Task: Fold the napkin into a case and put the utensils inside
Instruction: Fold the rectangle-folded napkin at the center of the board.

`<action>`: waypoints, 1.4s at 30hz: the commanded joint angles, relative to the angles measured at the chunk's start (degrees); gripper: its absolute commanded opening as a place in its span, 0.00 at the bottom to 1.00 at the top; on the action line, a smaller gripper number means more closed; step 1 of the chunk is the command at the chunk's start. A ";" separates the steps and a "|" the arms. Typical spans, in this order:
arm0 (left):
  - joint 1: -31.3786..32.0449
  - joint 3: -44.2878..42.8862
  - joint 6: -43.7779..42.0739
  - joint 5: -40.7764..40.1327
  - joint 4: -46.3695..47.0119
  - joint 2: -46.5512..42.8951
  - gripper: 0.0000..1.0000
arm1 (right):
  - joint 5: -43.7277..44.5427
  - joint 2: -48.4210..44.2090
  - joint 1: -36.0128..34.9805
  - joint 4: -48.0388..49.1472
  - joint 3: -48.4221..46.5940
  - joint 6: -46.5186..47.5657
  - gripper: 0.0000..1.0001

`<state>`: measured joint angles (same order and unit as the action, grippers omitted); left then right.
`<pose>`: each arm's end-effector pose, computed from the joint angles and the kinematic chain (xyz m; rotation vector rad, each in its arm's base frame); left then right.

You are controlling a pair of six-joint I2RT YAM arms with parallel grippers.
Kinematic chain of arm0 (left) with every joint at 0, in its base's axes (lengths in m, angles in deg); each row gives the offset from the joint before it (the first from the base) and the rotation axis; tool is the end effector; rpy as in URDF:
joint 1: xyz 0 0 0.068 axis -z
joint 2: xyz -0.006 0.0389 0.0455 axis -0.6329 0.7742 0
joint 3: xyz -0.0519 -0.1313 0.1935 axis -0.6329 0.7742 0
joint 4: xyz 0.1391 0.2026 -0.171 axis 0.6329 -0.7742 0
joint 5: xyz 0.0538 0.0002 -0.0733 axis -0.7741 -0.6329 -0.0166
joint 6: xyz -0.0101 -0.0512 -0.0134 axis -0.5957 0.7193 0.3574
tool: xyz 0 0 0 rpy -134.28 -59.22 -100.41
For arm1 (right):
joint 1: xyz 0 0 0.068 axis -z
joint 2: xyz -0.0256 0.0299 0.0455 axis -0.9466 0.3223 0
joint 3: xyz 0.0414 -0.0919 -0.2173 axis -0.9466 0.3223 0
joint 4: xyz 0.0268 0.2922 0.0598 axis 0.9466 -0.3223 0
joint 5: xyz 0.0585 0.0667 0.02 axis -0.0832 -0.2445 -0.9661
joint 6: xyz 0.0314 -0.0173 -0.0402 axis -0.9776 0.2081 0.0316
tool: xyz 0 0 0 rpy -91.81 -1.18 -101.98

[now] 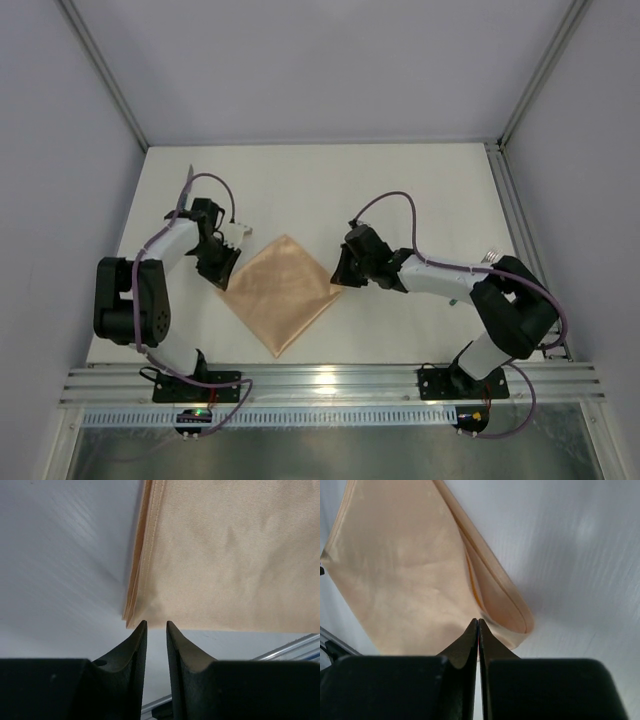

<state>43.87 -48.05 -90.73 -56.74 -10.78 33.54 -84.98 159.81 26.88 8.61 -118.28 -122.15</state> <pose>0.3028 -0.0320 0.1281 0.7266 2.9236 -0.3016 0.2430 0.2390 0.1172 0.0164 2.5509 0.7267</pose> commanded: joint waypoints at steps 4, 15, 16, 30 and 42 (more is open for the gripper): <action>0.15 1.92 1.28 -3.17 5.51 3.79 0.23 | -3.10 3.66 5.46 9.14 4.06 -2.34 0.04; 0.15 4.12 1.27 -3.09 7.89 3.36 0.21 | 0.06 3.76 6.70 4.07 3.99 0.46 0.04; 0.15 3.86 1.27 -2.48 7.45 2.57 0.22 | 1.72 2.45 6.70 2.65 2.24 2.30 0.04; 0.15 1.56 1.80 -1.42 3.57 -3.16 0.27 | 8.59 0.23 -3.15 -4.67 -6.13 8.65 0.04; 0.14 6.84 1.19 -5.37 11.05 4.23 0.24 | 2.79 7.27 1.51 0.79 1.43 2.32 0.04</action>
<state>44.02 -43.17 -89.20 -60.63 -4.33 35.37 -82.25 166.28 27.43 8.19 -119.11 -118.34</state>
